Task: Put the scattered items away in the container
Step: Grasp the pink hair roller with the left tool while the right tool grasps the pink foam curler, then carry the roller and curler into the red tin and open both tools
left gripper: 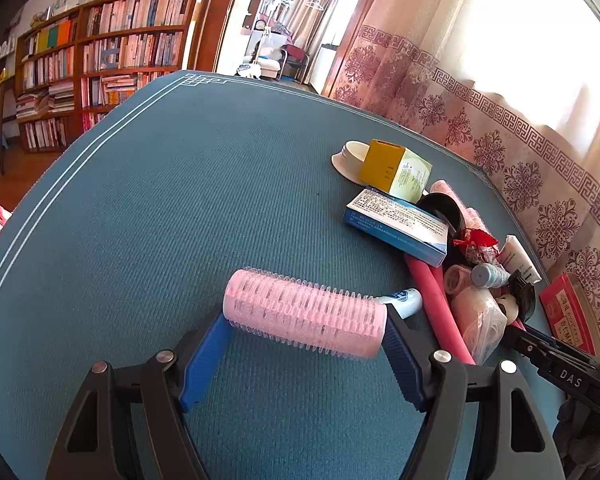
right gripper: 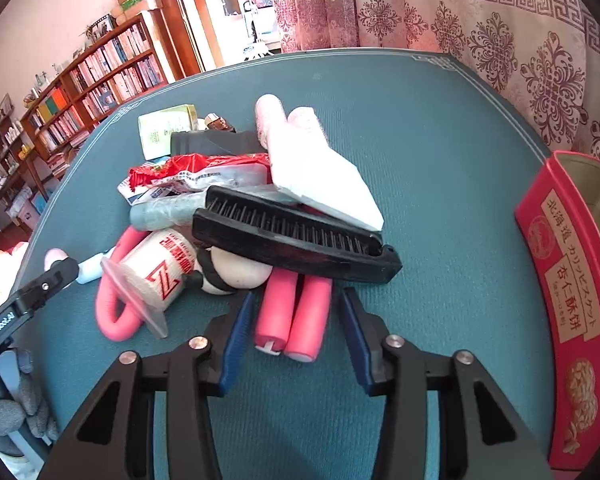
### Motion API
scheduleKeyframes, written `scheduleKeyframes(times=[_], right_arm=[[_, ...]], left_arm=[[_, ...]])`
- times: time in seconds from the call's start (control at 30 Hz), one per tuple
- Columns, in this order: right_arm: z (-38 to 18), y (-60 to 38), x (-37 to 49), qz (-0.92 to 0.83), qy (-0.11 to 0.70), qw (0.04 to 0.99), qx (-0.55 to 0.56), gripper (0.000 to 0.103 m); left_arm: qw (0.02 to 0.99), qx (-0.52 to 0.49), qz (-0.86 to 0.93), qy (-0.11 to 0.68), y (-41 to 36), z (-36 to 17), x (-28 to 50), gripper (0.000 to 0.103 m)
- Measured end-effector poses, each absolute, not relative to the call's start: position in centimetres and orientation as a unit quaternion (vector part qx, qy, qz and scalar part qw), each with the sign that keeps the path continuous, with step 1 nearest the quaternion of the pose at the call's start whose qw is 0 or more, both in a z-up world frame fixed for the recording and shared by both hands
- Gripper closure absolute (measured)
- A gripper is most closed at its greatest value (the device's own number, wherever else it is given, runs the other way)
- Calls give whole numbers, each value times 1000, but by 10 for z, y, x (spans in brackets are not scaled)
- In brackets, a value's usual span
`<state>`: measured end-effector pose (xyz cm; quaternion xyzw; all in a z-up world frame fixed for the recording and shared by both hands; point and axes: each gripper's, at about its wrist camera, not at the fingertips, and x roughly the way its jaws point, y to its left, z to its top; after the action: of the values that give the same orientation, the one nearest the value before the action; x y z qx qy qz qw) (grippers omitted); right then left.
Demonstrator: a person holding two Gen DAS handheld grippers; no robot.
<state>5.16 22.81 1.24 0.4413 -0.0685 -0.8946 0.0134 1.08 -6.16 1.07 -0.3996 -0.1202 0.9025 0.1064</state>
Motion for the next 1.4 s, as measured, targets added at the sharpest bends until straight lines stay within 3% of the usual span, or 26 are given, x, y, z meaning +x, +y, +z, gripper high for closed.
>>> scheduleKeyframes(times=[0.07,0.47,0.63,0.83,1.4], right_arm=[[14,233,55,-896,-78,15,437,68],[40,268,130,-900,-164,91,393,69],[34,289,132,-835,-323,202,397,69],[12,297,118,-749,-443,269,413,69],[78,337,165,-838,-380,257,296,69]], left_arm=[[106,-399,903,-121,-63,11,11,27],[99,-379,912,-118,-61,28,32,27],[109,-377,913,-114,-50,37,41,27],[111,-377,913,-106,-39,45,51,27],[146,-357,921,-62,13,84,69,27]])
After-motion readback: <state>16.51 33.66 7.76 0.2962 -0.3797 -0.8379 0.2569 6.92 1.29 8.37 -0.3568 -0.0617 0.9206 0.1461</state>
